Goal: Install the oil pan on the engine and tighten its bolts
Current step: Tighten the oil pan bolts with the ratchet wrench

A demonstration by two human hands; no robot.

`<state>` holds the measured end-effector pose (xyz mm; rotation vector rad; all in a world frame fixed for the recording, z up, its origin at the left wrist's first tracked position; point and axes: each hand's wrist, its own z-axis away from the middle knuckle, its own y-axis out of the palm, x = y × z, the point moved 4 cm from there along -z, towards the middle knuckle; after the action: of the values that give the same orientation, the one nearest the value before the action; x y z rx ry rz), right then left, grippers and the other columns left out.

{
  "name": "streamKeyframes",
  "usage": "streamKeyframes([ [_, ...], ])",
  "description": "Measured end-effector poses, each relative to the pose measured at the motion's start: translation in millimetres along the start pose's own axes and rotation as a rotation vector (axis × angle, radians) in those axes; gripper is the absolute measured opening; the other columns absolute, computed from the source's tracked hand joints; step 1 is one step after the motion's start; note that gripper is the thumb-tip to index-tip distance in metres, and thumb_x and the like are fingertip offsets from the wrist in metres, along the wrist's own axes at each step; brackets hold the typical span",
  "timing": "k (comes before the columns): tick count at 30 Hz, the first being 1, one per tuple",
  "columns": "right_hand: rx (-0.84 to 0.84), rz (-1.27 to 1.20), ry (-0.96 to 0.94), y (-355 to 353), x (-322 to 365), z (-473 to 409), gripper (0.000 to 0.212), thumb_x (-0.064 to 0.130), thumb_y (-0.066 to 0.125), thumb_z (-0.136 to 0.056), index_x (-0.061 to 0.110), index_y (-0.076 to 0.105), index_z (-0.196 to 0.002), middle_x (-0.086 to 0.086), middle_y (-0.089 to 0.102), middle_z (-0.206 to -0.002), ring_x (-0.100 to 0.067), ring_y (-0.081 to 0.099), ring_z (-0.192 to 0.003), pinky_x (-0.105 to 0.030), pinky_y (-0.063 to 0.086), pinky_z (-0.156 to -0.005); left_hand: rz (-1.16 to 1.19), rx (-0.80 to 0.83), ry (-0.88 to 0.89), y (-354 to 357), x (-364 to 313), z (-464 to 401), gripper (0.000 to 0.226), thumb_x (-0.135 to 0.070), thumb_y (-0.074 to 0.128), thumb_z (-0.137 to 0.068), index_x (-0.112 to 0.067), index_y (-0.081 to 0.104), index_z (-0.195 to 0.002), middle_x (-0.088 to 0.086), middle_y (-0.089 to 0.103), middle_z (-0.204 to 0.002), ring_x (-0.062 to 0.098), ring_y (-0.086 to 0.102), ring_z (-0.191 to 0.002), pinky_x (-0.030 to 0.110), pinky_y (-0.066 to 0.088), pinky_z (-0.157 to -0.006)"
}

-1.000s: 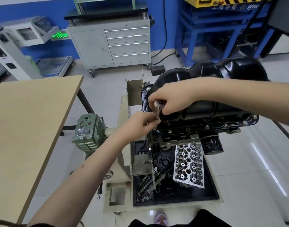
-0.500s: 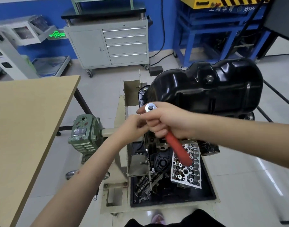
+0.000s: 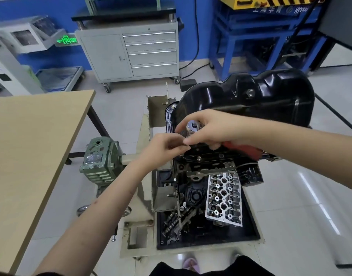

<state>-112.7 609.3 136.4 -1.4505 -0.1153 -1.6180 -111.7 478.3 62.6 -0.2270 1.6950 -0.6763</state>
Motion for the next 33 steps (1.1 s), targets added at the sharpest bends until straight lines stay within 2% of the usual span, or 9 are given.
streamKeyframes([
  [3,-0.081,-0.755,0.103,34,-9,8,0.007,0.008,0.055,-0.090,0.014,0.054,-0.095,0.007,0.031,-0.042,-0.002,0.023,-0.032,-0.013,0.022,-0.032,-0.021,0.001,0.041,1,-3,4,0.023,-0.006,0.064,-0.083,-0.026,0.062,-0.072,-0.026,0.059,-0.053,-0.016,0.053,-0.056,0.001,0.038,-0.057],
  [6,-0.082,-0.981,0.121,51,-3,6,0.009,0.010,0.050,-0.093,0.015,0.052,-0.086,0.008,0.029,-0.040,-0.001,0.021,-0.031,-0.012,0.021,-0.032,-0.077,-0.016,0.047,2,-2,9,0.030,0.001,0.060,-0.083,-0.022,0.060,-0.064,-0.019,0.056,-0.046,-0.013,0.050,-0.051,0.001,0.036,-0.053],
  [8,-0.006,-0.703,0.136,36,3,-2,0.007,0.009,0.051,-0.091,0.016,0.053,-0.091,0.009,0.031,-0.040,-0.002,0.022,-0.030,-0.012,0.021,-0.032,-0.089,-0.032,0.035,0,-2,8,0.011,-0.006,0.061,-0.085,-0.004,0.066,-0.075,-0.006,0.060,-0.057,-0.003,0.050,-0.054,0.008,0.038,-0.054],
  [12,-0.024,0.667,-0.200,-6,22,-15,0.035,0.011,0.052,-0.080,0.022,0.060,-0.112,0.017,0.046,-0.057,0.008,0.046,-0.049,-0.008,0.034,-0.048,-0.124,-0.029,0.011,2,-1,5,0.017,-0.018,0.060,-0.088,-0.008,0.063,-0.075,-0.004,0.063,-0.064,-0.002,0.052,-0.058,0.013,0.041,-0.057],
  [15,0.029,0.902,-0.289,-7,32,-16,0.042,0.011,0.046,-0.077,0.029,0.060,-0.112,0.031,0.051,-0.059,0.024,0.042,-0.064,-0.012,0.029,-0.050,-0.184,-0.015,0.030,0,-2,5,0.015,-0.021,0.060,-0.088,-0.017,0.062,-0.073,-0.019,0.057,-0.062,-0.003,0.053,-0.060,0.007,0.038,-0.059],
  [22,0.004,0.656,-0.169,0,23,-10,0.035,0.014,0.061,-0.077,0.025,0.063,-0.110,0.020,0.057,-0.076,0.003,0.050,-0.068,-0.009,0.039,-0.060,-0.132,0.026,0.057,-2,-2,5,0.010,-0.013,0.062,-0.086,-0.016,0.067,-0.078,-0.014,0.064,-0.069,-0.001,0.057,-0.065,0.006,0.040,-0.061],
  [25,0.003,-0.059,0.054,18,7,5,0.021,0.013,0.061,-0.086,0.017,0.059,-0.106,0.014,0.045,-0.044,-0.002,0.035,-0.038,-0.016,0.032,-0.036,-0.100,0.014,0.044,-2,-2,7,0.028,-0.008,0.062,-0.085,-0.029,0.056,-0.068,-0.024,0.054,-0.050,-0.009,0.050,-0.054,0.004,0.036,-0.055],
  [29,-0.146,-1.005,0.130,63,3,8,0.007,0.010,0.051,-0.093,0.016,0.053,-0.090,0.005,0.025,-0.046,-0.001,0.020,-0.031,-0.011,0.017,-0.032,-0.107,-0.022,0.013,-1,6,9,0.023,0.001,0.060,-0.080,-0.018,0.053,-0.070,-0.006,0.051,-0.060,-0.001,0.046,-0.057,0.020,0.038,-0.056],
  [33,0.031,-0.710,0.169,44,14,-15,0.016,0.006,0.046,-0.093,0.017,0.048,-0.082,0.006,0.024,-0.046,-0.002,0.019,-0.031,-0.011,0.016,-0.032,-0.055,-0.089,-0.044,-5,7,10,0.011,-0.015,0.062,-0.085,-0.020,0.061,-0.075,-0.002,0.062,-0.069,-0.004,0.059,-0.066,0.022,0.046,-0.065],
])
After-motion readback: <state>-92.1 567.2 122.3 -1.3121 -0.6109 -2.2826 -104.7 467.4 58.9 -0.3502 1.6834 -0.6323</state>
